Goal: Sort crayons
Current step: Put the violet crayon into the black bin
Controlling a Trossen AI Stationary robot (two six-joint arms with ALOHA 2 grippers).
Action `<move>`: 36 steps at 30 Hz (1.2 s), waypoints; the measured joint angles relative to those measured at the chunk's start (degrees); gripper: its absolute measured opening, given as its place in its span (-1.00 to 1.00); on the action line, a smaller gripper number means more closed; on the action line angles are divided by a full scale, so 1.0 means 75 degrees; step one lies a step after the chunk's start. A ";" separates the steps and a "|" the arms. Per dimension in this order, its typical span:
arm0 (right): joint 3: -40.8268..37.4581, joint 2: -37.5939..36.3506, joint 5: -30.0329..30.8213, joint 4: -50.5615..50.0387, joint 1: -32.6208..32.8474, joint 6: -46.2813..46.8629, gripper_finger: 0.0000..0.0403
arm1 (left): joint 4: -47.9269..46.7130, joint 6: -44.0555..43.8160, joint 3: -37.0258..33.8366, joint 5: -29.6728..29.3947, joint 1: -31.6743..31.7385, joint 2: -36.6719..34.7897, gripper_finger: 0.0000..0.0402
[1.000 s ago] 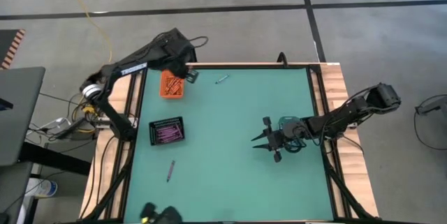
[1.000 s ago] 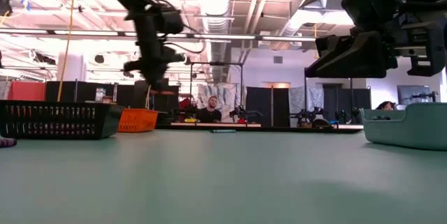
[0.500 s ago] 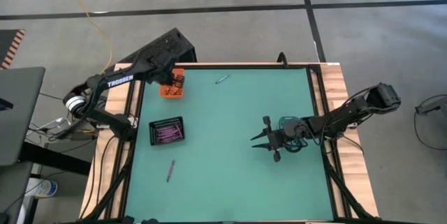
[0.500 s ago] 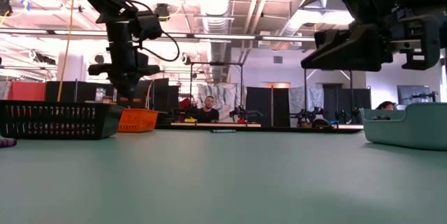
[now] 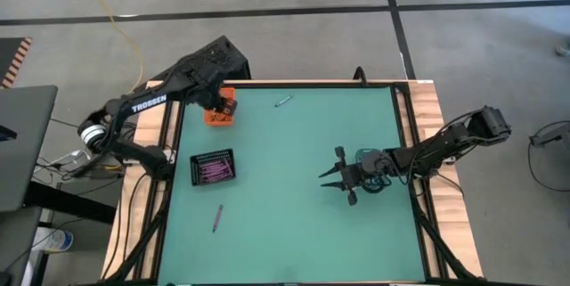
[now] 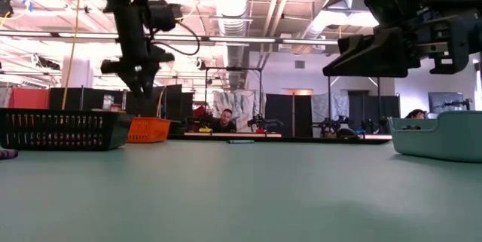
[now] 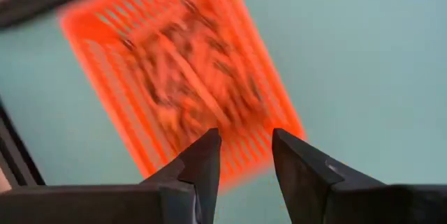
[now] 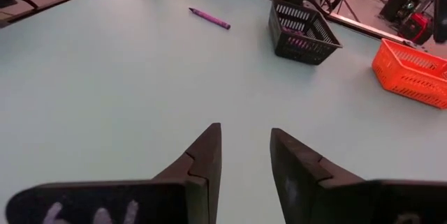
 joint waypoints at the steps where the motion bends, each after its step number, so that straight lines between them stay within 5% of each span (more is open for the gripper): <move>1: 0.0000 0.0000 -0.0046 -0.0005 0.0000 0.0034 -0.41 | -0.0261 -0.0026 0.0072 0.0154 -0.0174 -0.0088 -0.41; 5: 0.0000 0.0000 -0.0334 -0.0037 0.0000 0.0079 -0.41 | -0.0834 -0.0464 0.0150 0.0622 -0.1448 -0.0601 -0.41; 9: 0.0000 0.0000 -0.0376 -0.0038 0.0000 0.0082 -0.41 | -0.1036 -0.1665 0.0150 0.0667 -0.3572 -0.0907 -0.41; 15: 0.0000 0.0000 -0.0376 -0.0035 0.0000 0.0280 -0.41 | -0.1037 -0.4335 0.0150 -0.0196 -0.7057 -0.0574 -0.41; 20: 0.0000 0.0000 -0.0376 -0.0021 0.0000 0.0306 -0.41 | -0.1047 -0.6872 0.0150 -0.1130 -0.9165 -0.0009 -0.41; 26: 0.0000 0.0000 -0.0376 -0.0001 0.0000 0.0596 -0.41 | -0.1033 -0.8995 0.0150 -0.1254 -1.0593 0.1078 -0.42; 36: 0.0000 0.0000 -0.0376 -0.0040 0.0000 0.0633 -0.41 | -0.1035 -1.0244 0.0150 -0.0945 -1.1181 0.2592 -0.42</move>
